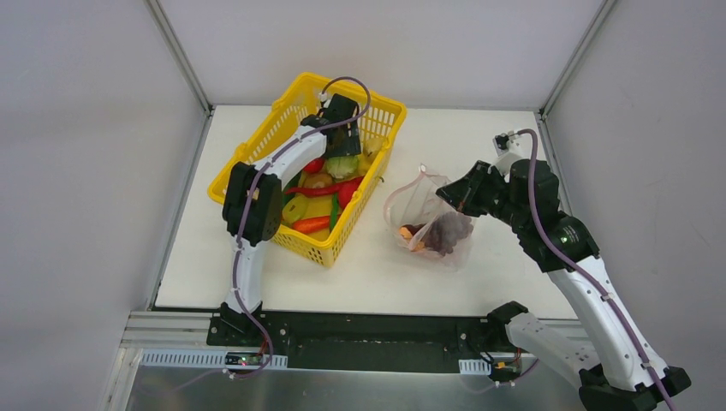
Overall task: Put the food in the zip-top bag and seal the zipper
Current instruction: Pick up the fake vegetable from the bin.
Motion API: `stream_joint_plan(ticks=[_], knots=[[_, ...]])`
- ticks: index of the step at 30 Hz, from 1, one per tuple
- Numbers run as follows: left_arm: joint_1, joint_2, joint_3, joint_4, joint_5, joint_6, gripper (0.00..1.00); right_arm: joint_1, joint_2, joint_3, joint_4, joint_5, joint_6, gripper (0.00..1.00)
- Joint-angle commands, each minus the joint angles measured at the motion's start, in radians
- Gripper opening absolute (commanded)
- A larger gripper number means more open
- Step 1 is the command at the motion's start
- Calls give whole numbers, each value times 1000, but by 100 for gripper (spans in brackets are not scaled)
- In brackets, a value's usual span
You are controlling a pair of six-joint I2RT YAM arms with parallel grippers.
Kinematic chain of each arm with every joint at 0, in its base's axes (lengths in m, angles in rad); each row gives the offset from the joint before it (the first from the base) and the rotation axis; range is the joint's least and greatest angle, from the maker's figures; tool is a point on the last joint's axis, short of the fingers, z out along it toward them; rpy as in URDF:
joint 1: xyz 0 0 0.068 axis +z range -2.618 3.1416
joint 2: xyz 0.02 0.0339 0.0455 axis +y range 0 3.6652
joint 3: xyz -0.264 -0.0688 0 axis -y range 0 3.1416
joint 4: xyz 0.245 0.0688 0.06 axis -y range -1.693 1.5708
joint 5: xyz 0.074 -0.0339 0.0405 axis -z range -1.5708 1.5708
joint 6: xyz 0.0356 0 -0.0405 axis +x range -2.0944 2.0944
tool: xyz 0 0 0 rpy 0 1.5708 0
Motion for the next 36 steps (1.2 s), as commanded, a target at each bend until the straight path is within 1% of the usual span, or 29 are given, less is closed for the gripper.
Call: stream_joint_plan(ticks=[1,3,4,8,10,13,15,17,18,20,22,23,24,27,28,29,30,31,33,36], knots=[[-30,112,90,-214,37,6,77,-5,-2,43,27,-19,-8,0],[-33,99,61,-224,21,-2,76,-4,-3,46,23,-17,-10,0],[-38,73,19,-210,-11,-5,76,-4,-3,47,22,-19,-11,0],[-59,-97,-187,-54,-69,-16,77,-4,-5,49,21,-23,-12,0],[-61,-149,-239,-33,-56,-21,79,-4,-7,48,22,-29,-8,0],[-59,-115,-214,-67,-65,-7,83,-4,-17,42,28,-30,-2,0],[-54,-38,-132,-123,-57,3,84,-4,-20,39,31,-30,1,0],[-58,39,-15,-217,-51,9,78,-5,-22,39,30,-34,3,0],[-64,54,10,-225,-61,12,77,-4,-23,39,29,-34,5,0],[-67,57,-6,-191,-71,11,79,-5,-29,39,25,-30,4,0],[-61,71,6,-201,-57,5,80,-4,-34,39,22,-20,0,0],[-60,81,14,-212,-54,8,78,-4,-35,41,19,-18,-3,0],[-60,86,12,-218,-50,11,72,-4,-35,41,19,-17,-2,0],[-61,64,-23,-212,-51,12,45,-5,-33,40,18,-24,-2,0],[-60,40,-54,-189,-45,11,31,-4,-33,39,20,-25,-2,0],[-61,7,-87,-158,-43,9,12,-4,-34,38,21,-26,0,0],[-61,-41,-127,-119,-43,7,2,-4,-35,36,23,-25,0,0],[-61,-77,-156,-95,-44,6,0,-4,-37,35,23,-25,0,0],[-62,-135,-191,-70,-44,12,0,-4,-40,34,22,-23,0,0],[-62,-204,-192,-74,-47,24,0,-5,-45,32,22,-21,2,0]])
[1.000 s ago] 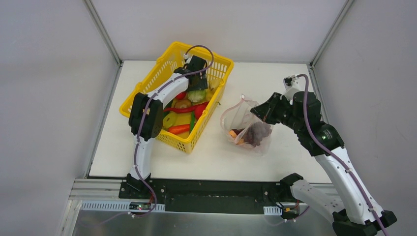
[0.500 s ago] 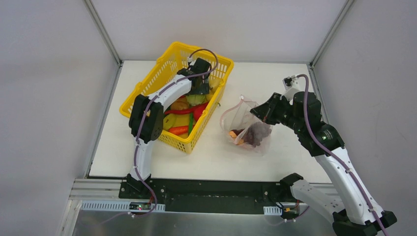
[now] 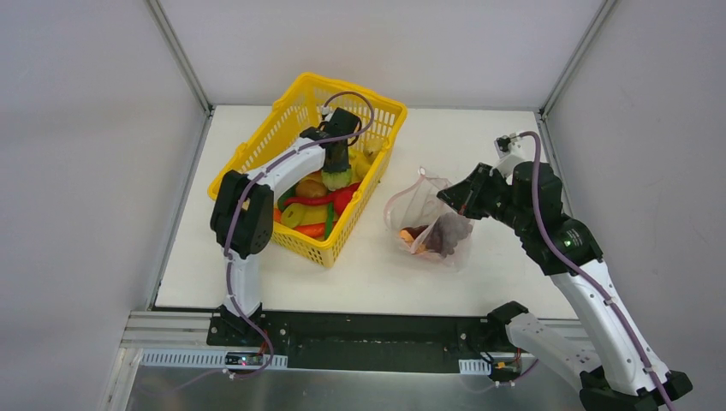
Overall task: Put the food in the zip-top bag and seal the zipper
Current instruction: Pick up the fake vegetable from the bin, then place the fake vegetable in the zipper food storage bag.
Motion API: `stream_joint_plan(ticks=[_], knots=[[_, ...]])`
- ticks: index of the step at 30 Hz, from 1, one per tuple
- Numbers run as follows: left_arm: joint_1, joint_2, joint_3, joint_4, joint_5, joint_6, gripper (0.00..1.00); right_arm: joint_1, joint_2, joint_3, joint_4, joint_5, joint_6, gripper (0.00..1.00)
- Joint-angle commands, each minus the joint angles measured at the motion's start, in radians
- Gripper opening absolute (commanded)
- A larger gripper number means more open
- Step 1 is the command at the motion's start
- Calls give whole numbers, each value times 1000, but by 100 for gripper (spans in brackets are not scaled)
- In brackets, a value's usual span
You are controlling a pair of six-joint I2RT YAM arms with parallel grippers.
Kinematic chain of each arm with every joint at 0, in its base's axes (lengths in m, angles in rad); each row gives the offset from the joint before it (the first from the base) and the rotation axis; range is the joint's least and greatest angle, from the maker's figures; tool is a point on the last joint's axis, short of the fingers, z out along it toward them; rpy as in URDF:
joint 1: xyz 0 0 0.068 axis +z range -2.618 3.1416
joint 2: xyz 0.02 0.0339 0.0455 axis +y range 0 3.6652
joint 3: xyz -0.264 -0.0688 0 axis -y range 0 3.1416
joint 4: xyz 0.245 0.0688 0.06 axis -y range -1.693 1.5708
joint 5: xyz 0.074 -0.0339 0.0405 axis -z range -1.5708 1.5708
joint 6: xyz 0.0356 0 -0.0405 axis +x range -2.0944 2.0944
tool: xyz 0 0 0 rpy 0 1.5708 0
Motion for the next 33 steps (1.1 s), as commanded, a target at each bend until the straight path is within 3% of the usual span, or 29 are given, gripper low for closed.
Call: stream_joint_plan(ticks=[1,18,29,33], knots=[[-7,-117,-35,-62,27,15,0,-4,-30,31,42,-4,5,0],[-6,-493,-129,8,41,39,0,-4,-47,19,46,17,18,0],[-22,-806,-301,143,245,-33,0,-5,-58,-21,91,37,69,0],[-79,-896,-345,206,362,-48,0,-5,-70,-37,119,50,98,0]])
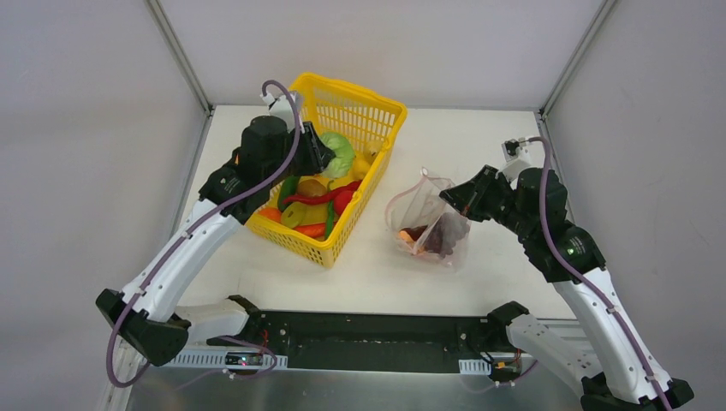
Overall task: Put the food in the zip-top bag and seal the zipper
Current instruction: Place the fake vegetable in the zipper food storage bag.
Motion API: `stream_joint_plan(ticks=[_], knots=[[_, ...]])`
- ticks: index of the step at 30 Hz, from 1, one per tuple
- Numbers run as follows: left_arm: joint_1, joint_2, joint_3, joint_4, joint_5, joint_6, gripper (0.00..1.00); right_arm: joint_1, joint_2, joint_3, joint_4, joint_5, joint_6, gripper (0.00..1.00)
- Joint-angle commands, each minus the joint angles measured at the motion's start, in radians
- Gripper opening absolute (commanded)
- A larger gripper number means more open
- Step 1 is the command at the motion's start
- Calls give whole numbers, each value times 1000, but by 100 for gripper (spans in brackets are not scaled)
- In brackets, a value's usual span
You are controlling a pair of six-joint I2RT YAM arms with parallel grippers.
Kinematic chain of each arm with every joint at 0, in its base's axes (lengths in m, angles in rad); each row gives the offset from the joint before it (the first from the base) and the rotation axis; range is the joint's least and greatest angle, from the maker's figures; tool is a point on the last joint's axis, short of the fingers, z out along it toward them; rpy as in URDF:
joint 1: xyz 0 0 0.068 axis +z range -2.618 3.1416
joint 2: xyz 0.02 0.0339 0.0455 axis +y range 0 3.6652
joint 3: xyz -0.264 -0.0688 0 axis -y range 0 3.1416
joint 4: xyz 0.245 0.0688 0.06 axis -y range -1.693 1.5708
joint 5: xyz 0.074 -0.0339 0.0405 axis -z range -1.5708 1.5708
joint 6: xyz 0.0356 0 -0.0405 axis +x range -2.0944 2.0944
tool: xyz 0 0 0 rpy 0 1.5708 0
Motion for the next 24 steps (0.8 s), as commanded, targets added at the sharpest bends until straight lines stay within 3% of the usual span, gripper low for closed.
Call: stream_joint_plan(ticks=[1,6,14,24], knots=[[-69,-96,-42,146,173,-43,0,-5,-25,-9,97,29,48,0],[-180,-141,-135,346,286,-152,0,-4,-25,-24,108,36,69,0],[-369,-56,-123,419,285,-93,0,-4,-32,-23,111,46,86,0],[-469,38,-114,377,94,-28,0,-5,-47,-18,115,-5,103,0]])
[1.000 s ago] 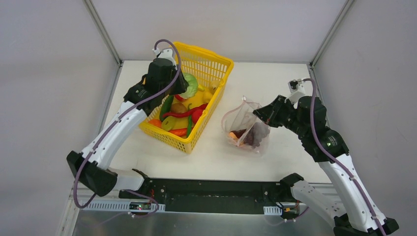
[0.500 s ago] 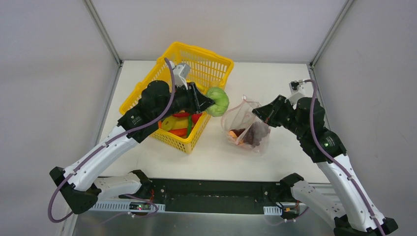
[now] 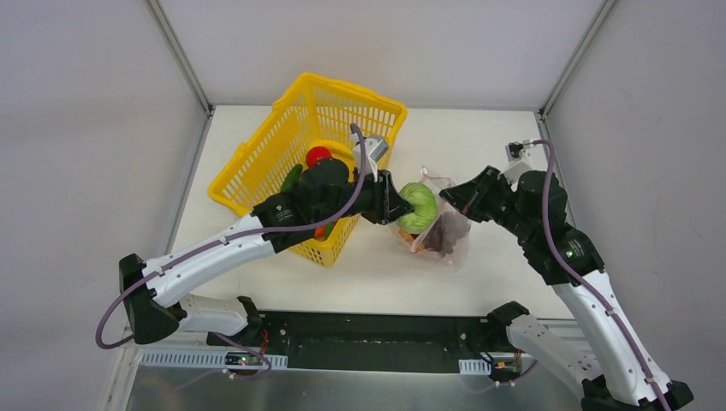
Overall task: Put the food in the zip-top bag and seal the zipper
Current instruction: Place the fake vegetable in the zipper food storage bag.
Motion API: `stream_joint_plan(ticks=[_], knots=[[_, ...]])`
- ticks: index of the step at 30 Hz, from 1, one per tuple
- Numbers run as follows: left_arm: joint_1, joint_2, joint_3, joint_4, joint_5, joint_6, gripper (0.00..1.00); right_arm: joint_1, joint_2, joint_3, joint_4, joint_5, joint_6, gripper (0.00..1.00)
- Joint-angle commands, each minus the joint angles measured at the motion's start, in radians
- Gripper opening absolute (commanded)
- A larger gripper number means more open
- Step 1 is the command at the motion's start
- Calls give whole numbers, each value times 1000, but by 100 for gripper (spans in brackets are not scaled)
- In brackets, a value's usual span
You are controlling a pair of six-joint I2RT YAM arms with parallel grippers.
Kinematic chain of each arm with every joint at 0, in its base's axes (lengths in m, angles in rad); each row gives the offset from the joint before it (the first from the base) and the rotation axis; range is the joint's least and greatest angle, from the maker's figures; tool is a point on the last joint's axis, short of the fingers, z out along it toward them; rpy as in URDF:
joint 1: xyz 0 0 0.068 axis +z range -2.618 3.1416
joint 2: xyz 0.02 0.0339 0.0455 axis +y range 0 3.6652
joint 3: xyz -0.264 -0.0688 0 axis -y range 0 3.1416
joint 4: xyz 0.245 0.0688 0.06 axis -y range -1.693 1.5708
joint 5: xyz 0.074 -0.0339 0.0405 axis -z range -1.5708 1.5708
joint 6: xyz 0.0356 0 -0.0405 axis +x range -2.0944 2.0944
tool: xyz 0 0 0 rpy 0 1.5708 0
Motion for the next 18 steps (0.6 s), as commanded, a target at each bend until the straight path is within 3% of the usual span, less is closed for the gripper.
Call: stream_joint_plan(ticks=[1,10,18], knots=[[-26,15,30,29,-124,61,0,-4,-32,18,74,-28,24,0],[-37,82,84,-56,-253,83,0,-5,-20,29,82,-125,13,0],[-50,114,102,-5,-197,106,0,-4,-34,-3,126,-71,89,0]])
